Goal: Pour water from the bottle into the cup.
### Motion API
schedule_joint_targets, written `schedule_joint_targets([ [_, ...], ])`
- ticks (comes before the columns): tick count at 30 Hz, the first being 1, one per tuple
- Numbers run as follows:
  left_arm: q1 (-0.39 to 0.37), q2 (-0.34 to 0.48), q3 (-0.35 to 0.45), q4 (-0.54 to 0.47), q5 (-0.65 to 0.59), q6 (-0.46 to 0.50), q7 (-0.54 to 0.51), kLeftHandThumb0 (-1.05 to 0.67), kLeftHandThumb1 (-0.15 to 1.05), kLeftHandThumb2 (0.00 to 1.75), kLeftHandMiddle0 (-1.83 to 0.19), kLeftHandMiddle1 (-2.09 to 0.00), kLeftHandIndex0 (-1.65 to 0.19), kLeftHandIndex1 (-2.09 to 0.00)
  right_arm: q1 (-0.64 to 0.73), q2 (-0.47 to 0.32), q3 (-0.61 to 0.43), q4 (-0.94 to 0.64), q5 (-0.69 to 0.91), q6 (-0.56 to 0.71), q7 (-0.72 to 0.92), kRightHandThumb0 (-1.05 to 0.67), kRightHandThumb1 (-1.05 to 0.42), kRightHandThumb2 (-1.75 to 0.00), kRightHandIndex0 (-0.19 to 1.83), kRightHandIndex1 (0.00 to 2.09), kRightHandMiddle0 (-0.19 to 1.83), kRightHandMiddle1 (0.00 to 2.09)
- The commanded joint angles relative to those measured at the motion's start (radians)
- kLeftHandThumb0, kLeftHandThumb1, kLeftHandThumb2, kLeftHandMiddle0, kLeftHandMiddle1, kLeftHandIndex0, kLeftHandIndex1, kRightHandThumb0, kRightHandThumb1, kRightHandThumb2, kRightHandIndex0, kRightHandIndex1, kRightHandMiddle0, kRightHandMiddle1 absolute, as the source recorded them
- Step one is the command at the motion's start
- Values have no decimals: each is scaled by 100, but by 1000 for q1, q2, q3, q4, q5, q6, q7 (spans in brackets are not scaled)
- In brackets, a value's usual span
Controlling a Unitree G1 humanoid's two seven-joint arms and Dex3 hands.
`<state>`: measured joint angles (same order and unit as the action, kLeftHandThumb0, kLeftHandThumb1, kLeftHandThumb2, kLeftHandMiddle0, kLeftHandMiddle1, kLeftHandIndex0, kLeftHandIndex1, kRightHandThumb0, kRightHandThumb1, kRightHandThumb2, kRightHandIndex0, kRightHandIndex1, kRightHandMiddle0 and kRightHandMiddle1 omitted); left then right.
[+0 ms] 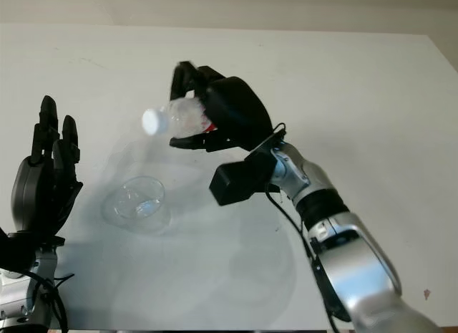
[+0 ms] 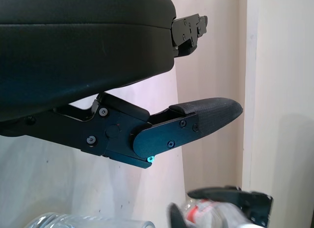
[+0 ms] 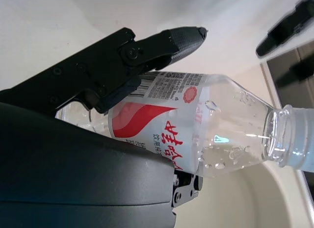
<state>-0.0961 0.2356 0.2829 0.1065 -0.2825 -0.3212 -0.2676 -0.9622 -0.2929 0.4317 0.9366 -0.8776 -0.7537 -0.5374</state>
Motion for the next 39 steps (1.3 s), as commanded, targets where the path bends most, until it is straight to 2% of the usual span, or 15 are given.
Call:
schedule_joint_targets([
  [1,6,-7,-2,-13,4,-9,4,-69,105,69,19,0,19,0,-46,-11,37,23,-37,-7,-66,-44,-105,-23,122,209,92,209],
  [11,5,-27,-5,-10,17,-15,27,-69,105,68,19,0,19,0,-129,-27,183,90,-159,3,-254,-46,-105,-24,116,209,86,209],
  [13,3,-28,-5,-6,14,-16,25,-70,105,68,19,0,19,0,-148,-37,221,95,-207,23,-326,-47,-105,-26,117,209,86,209],
  [16,4,-29,-6,-10,19,-13,30,-70,105,67,19,0,19,0,-184,-48,297,105,-318,101,-551,-49,-105,-32,118,209,87,209],
  [19,1,-29,-7,-6,18,-16,28,-70,105,68,19,0,19,0,-216,-45,342,142,-363,133,-692,-49,-105,-34,121,209,90,209],
  [26,2,-32,-8,-9,18,-13,33,-70,105,67,19,0,19,0,-284,-53,434,175,-423,140,-858,-50,-105,-35,121,209,87,209],
  [30,2,-31,-10,-16,20,-7,37,-70,105,66,19,0,19,0,-313,-50,484,168,-458,149,-890,-52,-105,-30,126,209,79,209],
  [33,1,-29,-12,-15,24,-8,39,-70,105,66,19,0,19,0,-325,-48,505,163,-466,153,-895,-52,-105,-27,124,209,61,209],
  [36,-3,-31,-15,-12,23,-12,37,-70,105,67,19,0,19,0,-334,-44,526,160,-474,155,-899,-52,-105,-22,119,209,44,200],
  [39,-5,-33,-17,-13,24,-11,39,-71,105,67,19,0,19,0,-341,-41,541,160,-480,155,-894,-50,-105,-22,119,209,47,203],
])
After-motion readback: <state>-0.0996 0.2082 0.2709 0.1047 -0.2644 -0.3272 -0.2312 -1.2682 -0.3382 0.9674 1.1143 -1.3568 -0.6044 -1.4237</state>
